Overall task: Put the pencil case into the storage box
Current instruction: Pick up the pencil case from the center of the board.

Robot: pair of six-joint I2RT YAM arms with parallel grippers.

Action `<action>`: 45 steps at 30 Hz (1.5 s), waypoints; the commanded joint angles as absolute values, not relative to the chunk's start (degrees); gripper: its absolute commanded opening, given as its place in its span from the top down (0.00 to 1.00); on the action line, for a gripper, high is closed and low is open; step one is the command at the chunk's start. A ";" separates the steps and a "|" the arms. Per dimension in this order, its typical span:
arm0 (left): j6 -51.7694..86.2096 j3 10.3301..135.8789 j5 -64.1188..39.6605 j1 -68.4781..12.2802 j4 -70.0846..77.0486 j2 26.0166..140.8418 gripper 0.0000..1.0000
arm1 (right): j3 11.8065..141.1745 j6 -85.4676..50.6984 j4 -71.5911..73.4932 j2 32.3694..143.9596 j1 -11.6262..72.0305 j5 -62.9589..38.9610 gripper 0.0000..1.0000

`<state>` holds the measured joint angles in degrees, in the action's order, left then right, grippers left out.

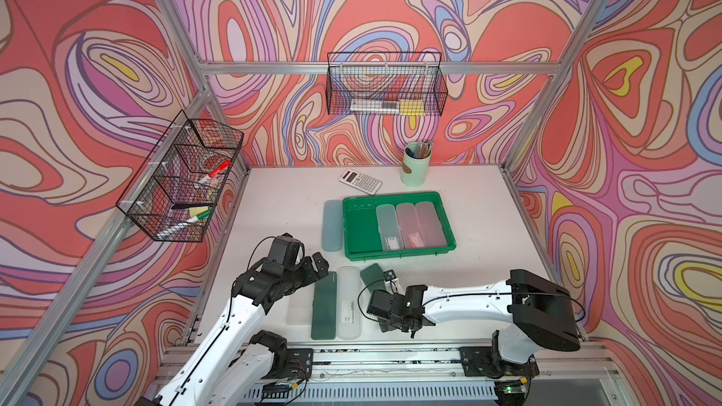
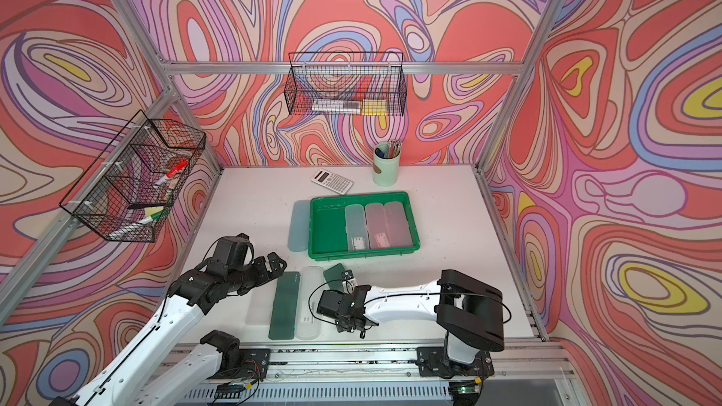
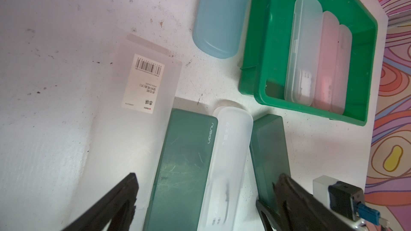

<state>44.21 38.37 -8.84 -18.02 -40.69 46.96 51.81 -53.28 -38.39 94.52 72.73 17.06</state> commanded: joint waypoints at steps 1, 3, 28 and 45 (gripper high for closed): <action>43.74 39.74 -8.06 -18.11 -41.13 46.57 0.01 | 51.94 -54.12 -38.51 95.81 73.03 18.44 0.11; 43.13 40.63 -6.35 -18.62 -42.24 46.91 0.01 | 51.86 -53.99 -38.63 96.86 73.04 18.72 0.14; 42.36 50.89 -2.69 -26.98 -45.64 42.48 0.01 | 47.55 -49.08 -44.24 78.49 76.62 19.53 0.41; 42.78 54.33 0.34 -27.07 -42.91 38.54 0.01 | 51.43 -47.02 -44.93 72.40 79.76 26.34 0.47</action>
